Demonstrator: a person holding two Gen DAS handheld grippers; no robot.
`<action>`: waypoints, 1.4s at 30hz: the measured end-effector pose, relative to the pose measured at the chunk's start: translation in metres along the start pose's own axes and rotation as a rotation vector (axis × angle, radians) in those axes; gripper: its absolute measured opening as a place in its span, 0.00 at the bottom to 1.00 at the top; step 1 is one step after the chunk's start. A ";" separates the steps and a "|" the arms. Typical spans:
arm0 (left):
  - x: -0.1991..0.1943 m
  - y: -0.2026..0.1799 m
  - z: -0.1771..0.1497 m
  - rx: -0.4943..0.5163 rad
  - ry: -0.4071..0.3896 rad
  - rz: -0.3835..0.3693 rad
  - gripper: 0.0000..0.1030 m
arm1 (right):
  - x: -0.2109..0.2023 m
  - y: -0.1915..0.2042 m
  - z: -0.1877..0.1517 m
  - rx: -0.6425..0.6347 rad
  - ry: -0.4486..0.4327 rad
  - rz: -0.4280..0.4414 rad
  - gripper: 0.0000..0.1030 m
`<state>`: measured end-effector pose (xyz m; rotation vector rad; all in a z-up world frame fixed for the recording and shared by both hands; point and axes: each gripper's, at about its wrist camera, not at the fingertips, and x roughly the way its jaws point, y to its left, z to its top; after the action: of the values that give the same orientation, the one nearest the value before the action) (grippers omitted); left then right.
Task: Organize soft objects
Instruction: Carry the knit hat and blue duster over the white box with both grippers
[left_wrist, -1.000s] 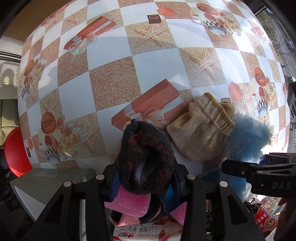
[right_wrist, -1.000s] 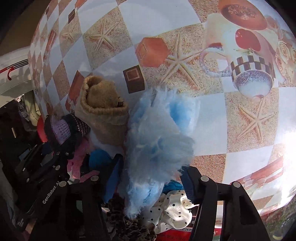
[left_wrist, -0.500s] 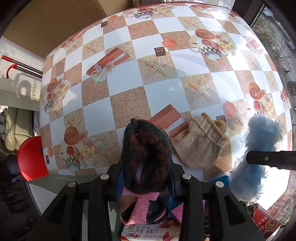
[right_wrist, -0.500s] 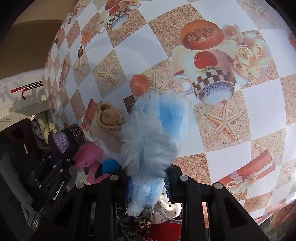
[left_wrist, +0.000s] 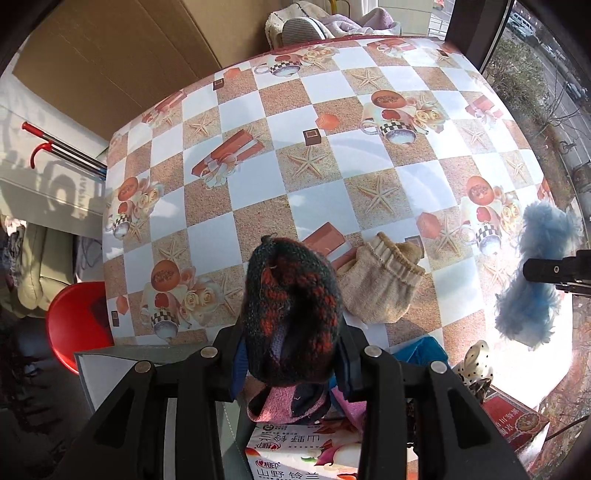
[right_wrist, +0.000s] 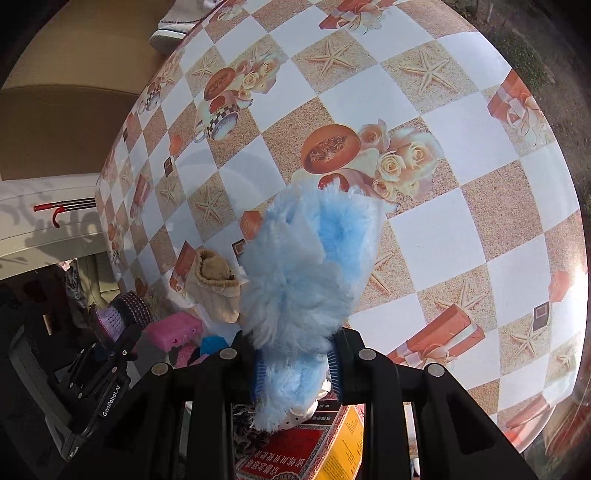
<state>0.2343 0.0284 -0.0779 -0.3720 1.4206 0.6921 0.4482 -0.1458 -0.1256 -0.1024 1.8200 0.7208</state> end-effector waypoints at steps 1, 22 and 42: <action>-0.005 0.000 -0.003 0.003 -0.007 0.000 0.40 | -0.005 -0.001 -0.002 -0.004 -0.010 -0.001 0.29; -0.060 -0.042 -0.105 0.176 -0.037 -0.076 0.40 | -0.053 -0.044 -0.101 -0.036 -0.123 -0.087 0.29; -0.082 0.013 -0.176 0.300 -0.148 -0.189 0.40 | -0.026 -0.024 -0.261 0.145 -0.160 -0.078 0.29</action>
<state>0.0900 -0.0889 -0.0200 -0.2113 1.3053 0.3384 0.2507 -0.3082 -0.0626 -0.0193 1.6999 0.5256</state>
